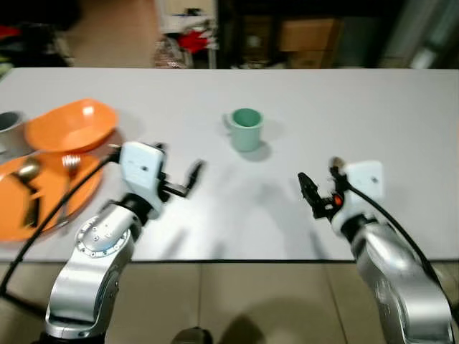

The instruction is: Setting the table

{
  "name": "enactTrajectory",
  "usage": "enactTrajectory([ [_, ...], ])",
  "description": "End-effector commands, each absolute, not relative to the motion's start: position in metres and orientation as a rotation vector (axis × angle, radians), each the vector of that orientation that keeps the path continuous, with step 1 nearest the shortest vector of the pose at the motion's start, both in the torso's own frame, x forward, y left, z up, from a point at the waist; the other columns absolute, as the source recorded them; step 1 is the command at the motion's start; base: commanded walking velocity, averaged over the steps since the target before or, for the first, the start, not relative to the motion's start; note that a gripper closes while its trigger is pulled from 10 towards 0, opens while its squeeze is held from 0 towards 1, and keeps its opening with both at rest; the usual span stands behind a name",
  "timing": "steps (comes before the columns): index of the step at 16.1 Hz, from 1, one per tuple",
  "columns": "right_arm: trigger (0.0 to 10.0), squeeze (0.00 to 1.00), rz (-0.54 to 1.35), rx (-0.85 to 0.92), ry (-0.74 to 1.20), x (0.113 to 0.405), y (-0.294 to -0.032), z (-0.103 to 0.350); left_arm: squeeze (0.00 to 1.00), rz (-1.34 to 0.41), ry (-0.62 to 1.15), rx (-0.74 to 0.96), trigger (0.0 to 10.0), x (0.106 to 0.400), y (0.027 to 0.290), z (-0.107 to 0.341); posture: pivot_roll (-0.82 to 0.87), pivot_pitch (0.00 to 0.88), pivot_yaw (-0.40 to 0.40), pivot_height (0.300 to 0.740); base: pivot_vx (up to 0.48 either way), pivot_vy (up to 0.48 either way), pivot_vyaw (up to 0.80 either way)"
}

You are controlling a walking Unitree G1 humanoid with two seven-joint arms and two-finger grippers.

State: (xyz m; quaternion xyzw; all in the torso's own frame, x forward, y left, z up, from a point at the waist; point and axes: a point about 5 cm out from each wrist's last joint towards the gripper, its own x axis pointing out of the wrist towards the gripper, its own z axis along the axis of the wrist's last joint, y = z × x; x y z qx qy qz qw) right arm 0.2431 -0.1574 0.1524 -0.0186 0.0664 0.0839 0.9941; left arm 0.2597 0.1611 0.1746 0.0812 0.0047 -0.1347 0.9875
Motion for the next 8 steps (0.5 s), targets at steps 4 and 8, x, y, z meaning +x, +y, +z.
enactTrajectory([
  [4, 10.0, 1.00, 0.031, -0.121, -0.011, 0.235, -0.171, 0.165, 0.00, -0.169, -0.068, 0.127, 10.0, 0.266, 0.167, 0.181, 0.00, 0.000, 0.079, 0.740, 0.000, 0.000, 0.80],
  [8, 10.0, 1.00, 0.008, -0.101, -0.021, 0.231, -0.170, 0.160, 0.00, -0.162, -0.129, 0.094, 10.0, 0.263, 0.169, 0.180, 0.00, 0.000, 0.085, 0.740, 0.000, 0.000, 0.80],
])
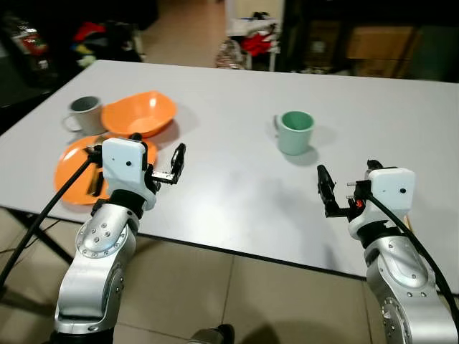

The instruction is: Setting the table

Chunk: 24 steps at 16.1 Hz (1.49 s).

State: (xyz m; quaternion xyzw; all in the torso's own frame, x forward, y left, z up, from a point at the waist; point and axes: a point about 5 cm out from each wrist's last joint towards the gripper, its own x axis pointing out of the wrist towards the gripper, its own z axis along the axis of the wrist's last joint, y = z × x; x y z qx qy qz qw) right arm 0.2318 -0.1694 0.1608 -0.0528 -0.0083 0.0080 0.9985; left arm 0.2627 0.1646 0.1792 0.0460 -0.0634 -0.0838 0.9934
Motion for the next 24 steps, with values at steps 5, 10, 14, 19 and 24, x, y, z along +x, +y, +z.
enactTrajectory([
  [5, 10.0, 1.00, 0.082, -0.024, 0.042, 0.232, -0.163, 0.150, 0.00, -0.136, -0.010, 0.121, 10.0, 0.257, 0.181, 0.161, 0.02, 0.000, 0.056, 0.740, 0.000, 0.000, 0.80],
  [10, 10.0, 1.00, 0.123, 0.006, 0.101, 0.233, -0.163, 0.137, 0.00, -0.147, -0.006, 0.167, 10.0, 0.256, 0.171, 0.162, 0.04, 0.000, 0.051, 0.740, 0.000, 0.000, 0.80],
  [14, 10.0, 1.00, 0.123, 0.031, 0.115, 0.230, -0.163, 0.130, 0.00, -0.166, 0.001, 0.160, 10.0, 0.255, 0.168, 0.164, 0.05, 0.000, 0.057, 0.740, 0.000, 0.000, 0.80],
  [19, 10.0, 1.00, 0.120, 0.054, 0.099, 0.234, -0.157, 0.136, 0.00, -0.163, 0.028, 0.155, 10.0, 0.258, 0.168, 0.162, 0.05, 0.000, 0.047, 0.740, 0.000, 0.051, 0.64],
  [24, 10.0, 0.69, 0.126, 0.080, 0.106, 0.236, -0.155, 0.134, 0.00, -0.159, 0.037, 0.157, 10.0, 0.259, 0.169, 0.162, 0.06, 0.000, 0.049, 0.740, 0.000, 0.371, 0.00],
])
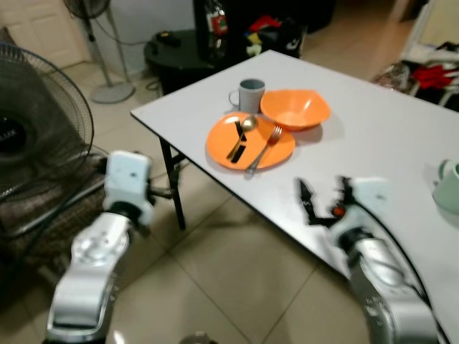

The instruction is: Setting the table

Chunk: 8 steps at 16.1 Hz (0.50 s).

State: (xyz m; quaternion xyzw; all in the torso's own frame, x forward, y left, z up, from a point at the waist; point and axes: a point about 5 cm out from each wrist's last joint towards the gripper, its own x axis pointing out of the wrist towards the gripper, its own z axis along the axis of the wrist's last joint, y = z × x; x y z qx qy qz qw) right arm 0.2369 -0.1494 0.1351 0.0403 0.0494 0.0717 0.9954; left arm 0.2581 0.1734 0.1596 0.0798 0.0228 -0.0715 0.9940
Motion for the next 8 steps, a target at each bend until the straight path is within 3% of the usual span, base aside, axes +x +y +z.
enactTrajectory([
  [1, 10.0, 0.35, 0.127, 0.082, 0.107, 0.2359, -0.1538, 0.1340, 0.00, -0.160, 0.037, 0.159, 10.0, 0.2593, 0.1693, 0.1628, 0.06, 0.000, 0.050, 0.740, 0.000, 0.405, 0.00],
  [2, 10.0, 0.26, 0.128, 0.084, 0.108, 0.2359, -0.1536, 0.1340, 0.00, -0.160, 0.037, 0.160, 10.0, 0.2594, 0.1693, 0.1630, 0.06, 0.000, 0.051, 0.740, 0.000, 0.405, 0.00],
  [3, 10.0, 0.00, 0.128, 0.088, 0.108, 0.2358, -0.1534, 0.1341, 0.00, -0.162, 0.038, 0.160, 10.0, 0.2595, 0.1690, 0.1633, 0.06, 0.000, 0.051, 0.740, 0.000, 0.405, 0.00],
  [8, 10.0, 0.00, 0.152, 0.089, 0.117, 0.2341, -0.1519, 0.1336, 0.00, -0.172, 0.047, 0.159, 10.0, 0.2634, 0.1686, 0.1624, 0.05, 0.000, 0.055, 0.740, 0.000, 0.403, 0.00],
])
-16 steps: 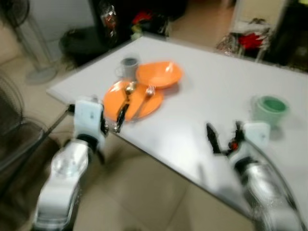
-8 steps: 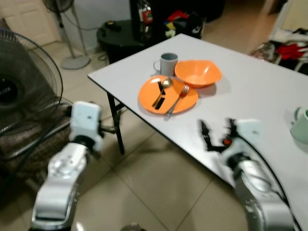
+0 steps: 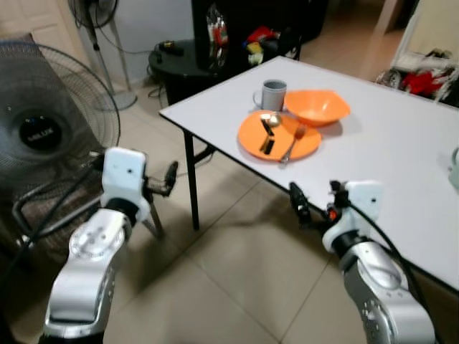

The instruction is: Setting the table

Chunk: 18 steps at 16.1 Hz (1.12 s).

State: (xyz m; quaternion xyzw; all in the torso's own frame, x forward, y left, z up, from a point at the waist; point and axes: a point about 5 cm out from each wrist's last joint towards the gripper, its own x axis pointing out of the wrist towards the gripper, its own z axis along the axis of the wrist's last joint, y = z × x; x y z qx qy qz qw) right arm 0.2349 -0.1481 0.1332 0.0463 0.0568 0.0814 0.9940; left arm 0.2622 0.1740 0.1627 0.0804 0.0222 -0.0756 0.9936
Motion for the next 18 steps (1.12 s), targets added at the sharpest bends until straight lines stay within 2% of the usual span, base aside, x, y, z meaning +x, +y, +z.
enactTrajectory([
  [1, 10.0, 0.00, 0.158, 0.094, 0.117, 0.2341, -0.1514, 0.1335, 0.00, -0.172, 0.050, 0.158, 10.0, 0.2639, 0.1684, 0.1620, 0.05, 0.000, 0.055, 0.740, 0.000, 0.401, 0.00],
  [18, 10.0, 0.00, 0.224, 0.095, 0.109, 0.2409, -0.1486, 0.1382, 0.00, -0.162, 0.032, 0.149, 10.0, 0.2645, 0.1680, 0.1652, 0.07, 0.000, 0.023, 0.740, 0.000, 0.401, 0.79],
])
